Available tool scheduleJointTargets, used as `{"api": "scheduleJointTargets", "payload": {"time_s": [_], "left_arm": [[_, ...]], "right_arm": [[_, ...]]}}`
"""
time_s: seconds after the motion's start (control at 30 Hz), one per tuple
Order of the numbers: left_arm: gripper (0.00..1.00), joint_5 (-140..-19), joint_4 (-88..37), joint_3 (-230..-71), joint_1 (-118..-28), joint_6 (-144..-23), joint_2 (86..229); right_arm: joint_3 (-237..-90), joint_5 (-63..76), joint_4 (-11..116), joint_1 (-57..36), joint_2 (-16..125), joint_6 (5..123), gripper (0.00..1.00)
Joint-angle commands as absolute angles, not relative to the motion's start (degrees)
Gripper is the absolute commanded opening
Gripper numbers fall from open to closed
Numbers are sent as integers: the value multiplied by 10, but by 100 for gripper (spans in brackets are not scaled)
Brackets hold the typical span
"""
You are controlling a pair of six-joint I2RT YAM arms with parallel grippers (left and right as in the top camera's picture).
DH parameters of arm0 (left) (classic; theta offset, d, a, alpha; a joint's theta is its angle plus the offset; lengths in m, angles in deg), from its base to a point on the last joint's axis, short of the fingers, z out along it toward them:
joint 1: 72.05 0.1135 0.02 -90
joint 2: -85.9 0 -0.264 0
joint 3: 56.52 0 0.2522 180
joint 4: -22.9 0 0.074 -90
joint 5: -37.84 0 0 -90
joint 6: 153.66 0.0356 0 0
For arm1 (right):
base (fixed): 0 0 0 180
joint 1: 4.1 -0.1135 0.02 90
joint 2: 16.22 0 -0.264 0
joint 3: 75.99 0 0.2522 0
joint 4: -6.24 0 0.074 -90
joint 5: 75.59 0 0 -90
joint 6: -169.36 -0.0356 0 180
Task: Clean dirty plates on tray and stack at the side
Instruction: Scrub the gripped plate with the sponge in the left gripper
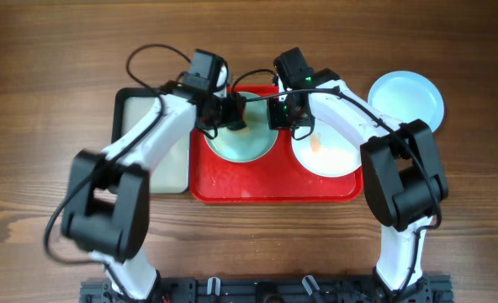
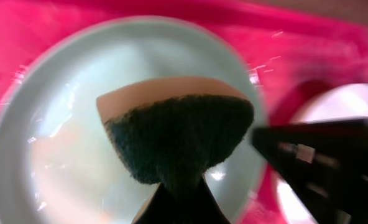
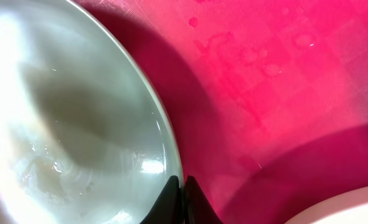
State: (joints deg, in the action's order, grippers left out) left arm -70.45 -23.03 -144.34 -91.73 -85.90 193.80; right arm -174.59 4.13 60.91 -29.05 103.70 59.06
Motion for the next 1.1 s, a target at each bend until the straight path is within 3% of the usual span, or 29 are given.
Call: {"api": "scheduleJointTargets", "payload": {"time_s": [0.0,0.43,0.63,1.07], "left_arm": [[4,-657,-271,-1464,-912,-864,1876],[4,-589,-290,-1436,-916,-868,1969],[4,-541,-285,-1436,-916,-928,2007],[4,-824,-175,-1436,-917,-923,2050]], "right_arm": [[-1745,32,607,-294,1034,598,4],[-1745,32,606,-294,1034,599,4],[-1745,23,605,-294,1034,614,4],[-1745,-11,596,-300,1034,642,4]]}}
